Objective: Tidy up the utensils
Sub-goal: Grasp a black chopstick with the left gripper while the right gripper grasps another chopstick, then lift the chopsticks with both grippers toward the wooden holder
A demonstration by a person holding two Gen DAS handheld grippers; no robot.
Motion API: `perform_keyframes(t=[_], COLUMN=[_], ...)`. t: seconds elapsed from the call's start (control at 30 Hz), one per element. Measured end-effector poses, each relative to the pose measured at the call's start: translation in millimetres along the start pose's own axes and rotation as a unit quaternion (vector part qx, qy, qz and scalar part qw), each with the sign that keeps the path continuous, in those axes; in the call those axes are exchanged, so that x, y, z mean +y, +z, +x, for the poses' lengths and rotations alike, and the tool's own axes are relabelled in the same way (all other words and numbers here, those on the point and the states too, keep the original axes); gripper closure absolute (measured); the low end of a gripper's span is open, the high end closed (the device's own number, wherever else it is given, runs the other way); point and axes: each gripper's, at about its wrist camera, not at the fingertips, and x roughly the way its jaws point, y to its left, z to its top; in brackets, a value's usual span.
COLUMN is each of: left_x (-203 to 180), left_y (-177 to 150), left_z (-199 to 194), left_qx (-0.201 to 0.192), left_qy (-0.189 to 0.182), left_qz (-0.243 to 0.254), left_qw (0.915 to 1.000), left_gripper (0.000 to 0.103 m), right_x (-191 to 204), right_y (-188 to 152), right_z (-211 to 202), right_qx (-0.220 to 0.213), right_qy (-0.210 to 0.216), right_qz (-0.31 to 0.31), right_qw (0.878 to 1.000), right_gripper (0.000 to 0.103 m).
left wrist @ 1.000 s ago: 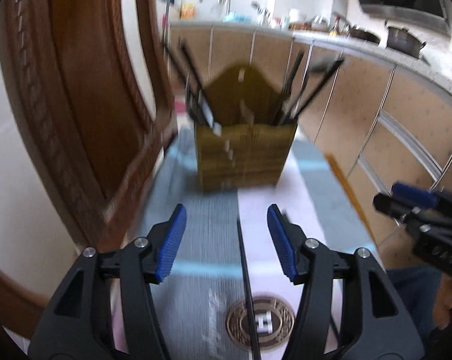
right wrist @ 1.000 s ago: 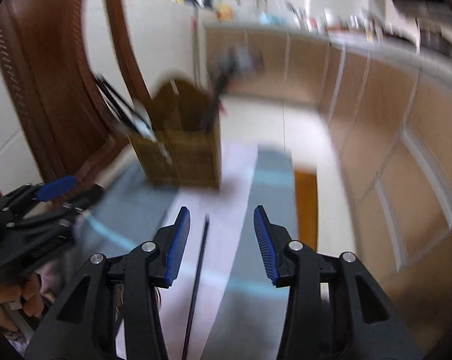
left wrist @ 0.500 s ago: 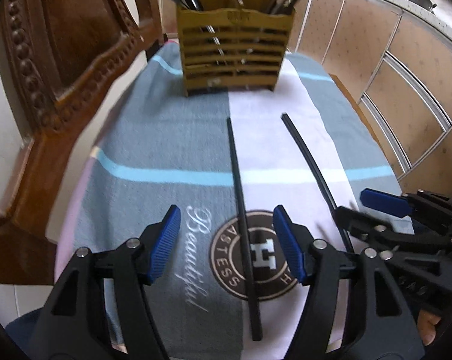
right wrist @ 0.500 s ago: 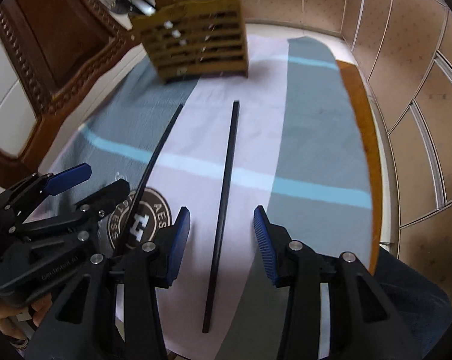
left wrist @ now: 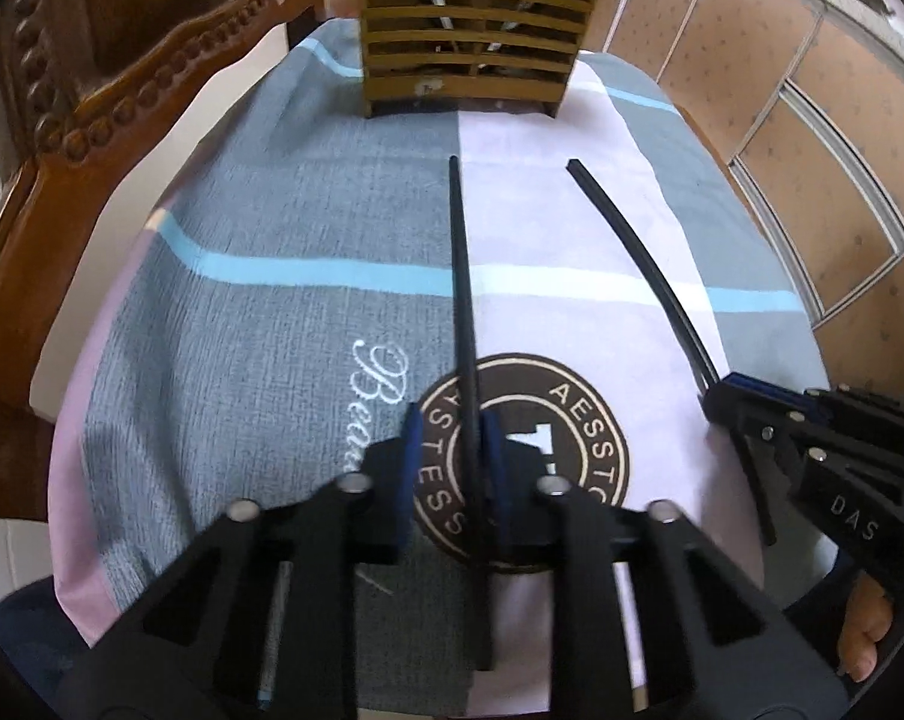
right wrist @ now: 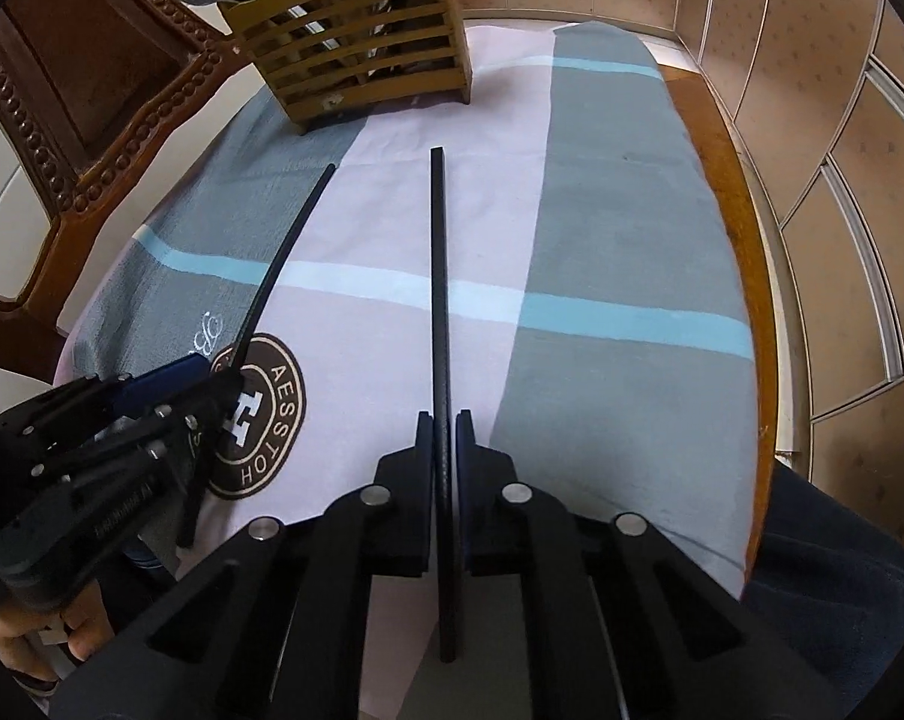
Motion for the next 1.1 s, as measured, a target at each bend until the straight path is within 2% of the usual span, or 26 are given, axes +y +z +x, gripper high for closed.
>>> perform_keyframes(t=[0.07, 0.17, 0.33, 0.47, 0.63, 0.67, 0.77, 0.83, 0.93, 1.03, 1.1], left_x=[2.8, 3.6, 6.8, 8.3, 11.1, 10.7, 10.3, 10.9, 13.8, 15.5, 14.0], left_y=[-2.0, -8.9, -16.5, -23.2, -33.4, -34.1, -33.6, -33.0, -32.2, -27.4, -20.3], left_z=[-0.5, -3.8, -7.3, -13.5, -19.7, -19.9, -19.2, -18.7, -18.7, -17.0, -13.6], left_qx=[0.002, 0.001, -0.001, 0.003, 0.003, 0.002, 0.002, 0.002, 0.004, 0.008, 0.010], left_qy=[-0.004, -0.010, -0.016, -0.016, -0.020, -0.020, -0.017, -0.017, -0.024, -0.033, -0.028], left_qz=[-0.003, 0.000, -0.002, -0.003, 0.001, 0.003, 0.005, 0.006, 0.001, 0.000, 0.008], left_qw=[1.0000, 1.0000, 0.9999, 0.9999, 0.9998, 0.9998, 0.9998, 0.9998, 0.9997, 0.9994, 0.9995], left_gripper=[0.091, 0.091, 0.091, 0.086, 0.086, 0.086, 0.086, 0.086, 0.085, 0.077, 0.072], right_x=[-2.7, -6.7, -8.4, -20.3, -27.4, -26.3, -21.5, -17.0, -3.4, 7.2, 10.4], right_y=[-1.3, -6.5, -15.8, -18.2, -17.2, -15.0, 4.6, 20.9, 62.9, 97.5, 109.4], right_z=[-1.6, -2.9, -7.6, -13.6, -14.8, -14.8, -13.2, -9.1, 9.7, 34.2, 46.9], right_qx=[-0.001, 0.001, 0.003, 0.007, 0.007, 0.004, -0.013, -0.020, -0.021, -0.010, 0.004], right_qy=[0.001, 0.001, -0.007, -0.012, -0.008, -0.005, -0.008, -0.018, -0.034, -0.071, -0.081], right_qz=[0.003, -0.001, -0.029, -0.017, -0.002, -0.003, -0.012, -0.024, -0.048, -0.069, -0.073], right_qw=[1.000, 1.000, 1.000, 1.000, 1.000, 1.000, 1.000, 0.999, 0.998, 0.995, 0.994], right_gripper=[0.089, 0.089, 0.096, 0.096, 0.096, 0.093, 0.083, 0.083, 0.082, 0.083, 0.083])
